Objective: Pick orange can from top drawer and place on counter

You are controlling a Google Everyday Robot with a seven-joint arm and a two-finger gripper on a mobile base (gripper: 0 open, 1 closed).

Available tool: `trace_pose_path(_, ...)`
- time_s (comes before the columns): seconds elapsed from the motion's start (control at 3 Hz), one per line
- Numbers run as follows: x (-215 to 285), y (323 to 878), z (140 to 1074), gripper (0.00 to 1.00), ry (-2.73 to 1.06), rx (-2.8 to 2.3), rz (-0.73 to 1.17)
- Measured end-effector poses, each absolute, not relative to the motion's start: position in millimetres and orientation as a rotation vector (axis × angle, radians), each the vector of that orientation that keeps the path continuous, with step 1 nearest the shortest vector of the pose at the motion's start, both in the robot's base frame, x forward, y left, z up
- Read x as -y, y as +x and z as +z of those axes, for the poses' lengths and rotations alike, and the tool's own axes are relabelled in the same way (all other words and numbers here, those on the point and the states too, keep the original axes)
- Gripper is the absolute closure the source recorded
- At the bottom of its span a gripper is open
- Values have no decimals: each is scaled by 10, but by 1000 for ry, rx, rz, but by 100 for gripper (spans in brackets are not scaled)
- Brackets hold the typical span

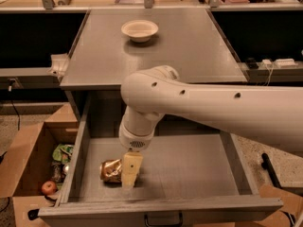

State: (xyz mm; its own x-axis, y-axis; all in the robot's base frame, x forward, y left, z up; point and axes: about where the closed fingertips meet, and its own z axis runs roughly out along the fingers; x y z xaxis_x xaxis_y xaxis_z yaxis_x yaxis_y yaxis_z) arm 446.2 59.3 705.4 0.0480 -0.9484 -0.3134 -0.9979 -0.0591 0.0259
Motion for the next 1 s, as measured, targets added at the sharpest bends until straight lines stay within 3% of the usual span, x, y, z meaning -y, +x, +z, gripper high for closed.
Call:
trace_pose_path(0.67,-908,4525,6480,0,-2171,-2041,419)
trace_pose_path(1.0,-1004,4550,6266,17,-2184,-2050,451)
